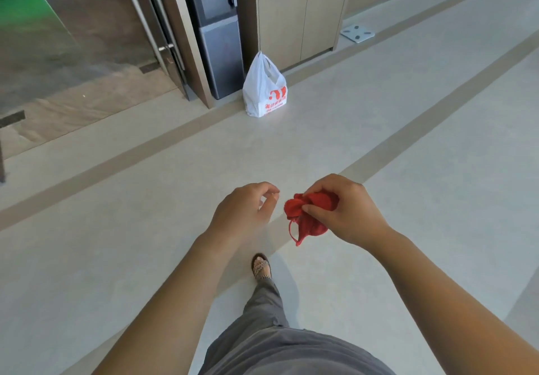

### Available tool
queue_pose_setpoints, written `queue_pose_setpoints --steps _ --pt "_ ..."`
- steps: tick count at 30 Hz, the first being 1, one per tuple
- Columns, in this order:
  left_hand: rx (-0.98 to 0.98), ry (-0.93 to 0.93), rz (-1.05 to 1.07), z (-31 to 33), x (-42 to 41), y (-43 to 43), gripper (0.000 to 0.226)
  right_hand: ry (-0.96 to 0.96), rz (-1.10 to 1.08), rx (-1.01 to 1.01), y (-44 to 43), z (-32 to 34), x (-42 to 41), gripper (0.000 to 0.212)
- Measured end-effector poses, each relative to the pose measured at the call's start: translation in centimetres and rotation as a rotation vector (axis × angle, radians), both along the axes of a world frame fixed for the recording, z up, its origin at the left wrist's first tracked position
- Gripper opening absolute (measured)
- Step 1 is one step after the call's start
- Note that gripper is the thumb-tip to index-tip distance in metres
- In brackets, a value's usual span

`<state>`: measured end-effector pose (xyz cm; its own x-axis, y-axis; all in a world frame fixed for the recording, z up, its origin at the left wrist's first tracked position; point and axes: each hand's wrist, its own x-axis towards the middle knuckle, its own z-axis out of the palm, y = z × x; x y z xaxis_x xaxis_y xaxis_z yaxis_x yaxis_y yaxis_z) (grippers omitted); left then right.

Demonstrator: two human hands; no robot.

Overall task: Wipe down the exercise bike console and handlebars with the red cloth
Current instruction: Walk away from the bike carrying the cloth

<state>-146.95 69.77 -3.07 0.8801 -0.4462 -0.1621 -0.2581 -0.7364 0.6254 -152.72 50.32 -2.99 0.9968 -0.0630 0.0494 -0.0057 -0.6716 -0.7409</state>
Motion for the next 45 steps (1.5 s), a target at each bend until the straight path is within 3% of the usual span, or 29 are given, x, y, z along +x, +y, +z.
queue_pose_setpoints --steps 8,19,29,37,45 --pt "0.039 -0.061 -0.012 2.5 20.1 -3.0 0.030 -0.021 -0.001 0.034 -2.4 1.6 19.9 0.016" --pt "0.055 -0.041 0.002 1.3 40.5 -8.3 0.032 -0.003 0.043 0.015 -8.1 0.7 41.5 0.017" --pt "0.082 -0.099 0.148 3.7 62.2 -15.9 0.034 -0.068 0.070 0.149 -15.7 2.9 65.2 0.019" --pt "0.079 -0.156 0.280 7.0 76.9 -13.0 0.031 -0.125 0.216 0.148 -13.8 3.8 82.7 0.023" --pt "0.054 -0.302 0.266 9.3 94.3 -8.8 0.028 -0.239 0.288 0.143 -9.6 6.6 100.5 0.017"
